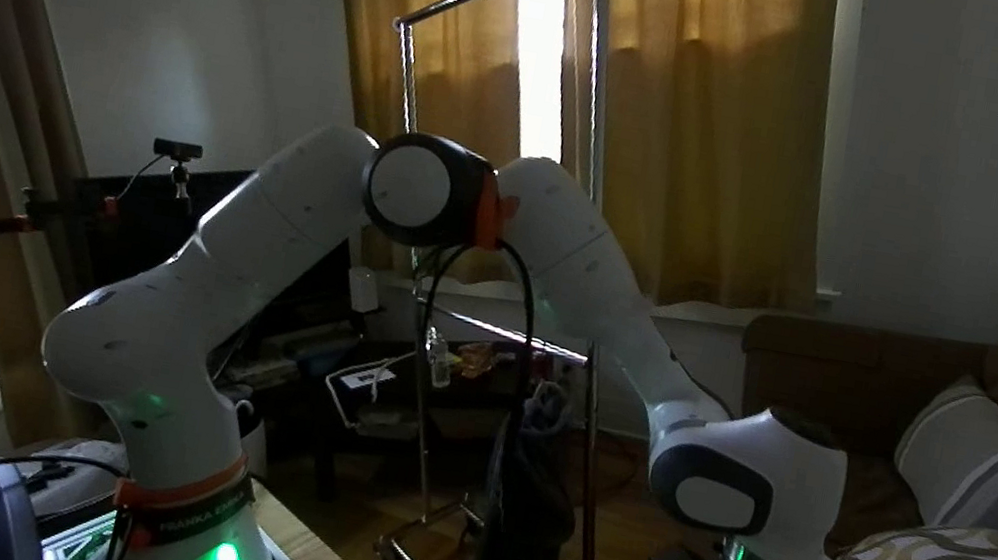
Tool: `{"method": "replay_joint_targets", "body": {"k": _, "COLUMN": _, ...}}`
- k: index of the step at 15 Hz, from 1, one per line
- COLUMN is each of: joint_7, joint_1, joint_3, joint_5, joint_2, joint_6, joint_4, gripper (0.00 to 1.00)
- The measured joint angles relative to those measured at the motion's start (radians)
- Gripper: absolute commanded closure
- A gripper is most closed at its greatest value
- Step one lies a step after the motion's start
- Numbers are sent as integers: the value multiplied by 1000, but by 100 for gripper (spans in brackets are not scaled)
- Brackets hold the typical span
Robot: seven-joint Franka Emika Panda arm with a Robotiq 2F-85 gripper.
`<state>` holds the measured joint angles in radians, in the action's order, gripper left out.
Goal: Place the white clothes hanger on the top rail
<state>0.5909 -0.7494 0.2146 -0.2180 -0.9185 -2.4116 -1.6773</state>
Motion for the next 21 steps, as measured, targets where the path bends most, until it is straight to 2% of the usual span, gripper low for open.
{"method": "replay_joint_targets", "body": {"k": 4, "joint_7": -1, "joint_1": -38, "joint_3": -20, "joint_5": 49, "joint_2": -131, "joint_6": -58, "joint_4": 100, "gripper": 0}}
{"method": "replay_joint_targets", "body": {"k": 11, "joint_7": -1, "joint_1": -115, "joint_3": -58, "joint_5": 92, "joint_2": -303, "joint_6": -59, "joint_4": 278, "gripper": 0}}
{"method": "replay_joint_targets", "body": {"k": 15, "joint_7": -5, "joint_1": -118, "joint_3": -61, "joint_5": 102, "joint_2": -320, "joint_6": -41, "joint_4": 307, "gripper": 0}}
{"method": "replay_joint_targets", "body": {"k": 18, "joint_7": -51, "joint_1": -118, "joint_3": -66, "joint_5": 110, "joint_2": -352, "joint_6": 9, "joint_4": 361, "gripper": 0}}
{"method": "replay_joint_targets", "body": {"k": 21, "joint_7": -110, "joint_1": -120, "joint_3": -65, "joint_5": 115, "joint_2": -412, "joint_6": 12, "joint_4": 426, "gripper": 0}}
